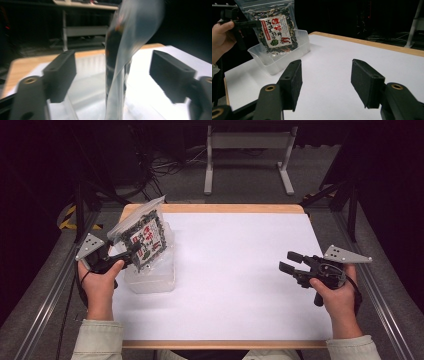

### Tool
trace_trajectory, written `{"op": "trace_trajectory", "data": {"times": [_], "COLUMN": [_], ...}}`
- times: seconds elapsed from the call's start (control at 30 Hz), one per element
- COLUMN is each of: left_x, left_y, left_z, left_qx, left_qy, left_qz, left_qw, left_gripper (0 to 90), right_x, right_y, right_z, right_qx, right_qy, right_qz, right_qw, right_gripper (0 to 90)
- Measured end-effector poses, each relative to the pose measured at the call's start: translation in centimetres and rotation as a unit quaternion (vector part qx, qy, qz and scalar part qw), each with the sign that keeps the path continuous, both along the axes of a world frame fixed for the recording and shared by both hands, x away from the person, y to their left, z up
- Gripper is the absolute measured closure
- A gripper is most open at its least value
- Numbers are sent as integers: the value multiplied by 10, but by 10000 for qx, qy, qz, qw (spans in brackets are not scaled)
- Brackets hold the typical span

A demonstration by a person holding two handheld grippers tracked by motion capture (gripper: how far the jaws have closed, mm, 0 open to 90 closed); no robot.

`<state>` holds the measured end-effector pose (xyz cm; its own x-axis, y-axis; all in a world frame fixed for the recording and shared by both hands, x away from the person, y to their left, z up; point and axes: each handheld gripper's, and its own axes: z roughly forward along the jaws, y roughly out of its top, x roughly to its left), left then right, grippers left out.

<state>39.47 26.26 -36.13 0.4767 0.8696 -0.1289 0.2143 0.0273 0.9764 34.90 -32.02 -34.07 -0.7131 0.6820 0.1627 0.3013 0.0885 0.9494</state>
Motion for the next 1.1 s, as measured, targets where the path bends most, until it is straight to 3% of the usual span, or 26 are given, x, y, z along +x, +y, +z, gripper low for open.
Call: {"op": "trace_trajectory", "data": {"times": [0.13, 0.37, 0.53, 0.6, 0.77, 0.87, 0.97, 1.03, 1.07, 1.1], "left_x": [-11, -32, -46, -49, -56, -57, -57, -56, -54, -54], "left_y": [2, -7, -17, -20, -35, -58, -72, -81, -91, -91], "left_z": [14, 42, 60, 64, 73, 76, 75, 73, 70, 70], "left_qx": [132, 133, 327, 331, 309, 239, 341, 435, 511, 511], "left_qy": [-308, -802, -1212, -1293, -1354, -1263, -1221, -1134, -1007, -1007], "left_qz": [293, 293, 465, 453, 83, -511, -720, -856, -1037, -1037], "left_qw": [9990, 9963, 9910, 9900, 9903, 9904, 9893, 9889, 9882, 9882], "left_gripper": [104, 75, 49, 44, 43, 49, 49, 48, 47, 47], "right_x": [2, 4, 4, 4, 4, 3, 2, 2, 2, 2], "right_y": [1, 3, 3, 2, 1, -1, -2, -4, -5, -5], "right_z": [0, 0, -1, -1, -3, -4, -4, -4, -5, -5], "right_qx": [16, 8, -3, 3, -14, -41, -20, -19, -12, -12], "right_qy": [10, 13, 18, 25, 44, 13, 2, -16, -30, -30], "right_qz": [16, 47, 41, 32, -7, -53, -78, -128, -140, -140], "right_qw": [10000, 10000, 10000, 10000, 10000, 10000, 10000, 9999, 9999, 9999], "right_gripper": [430, 428, 425, 424, 414, 392, 384, 365, 357, 357]}}
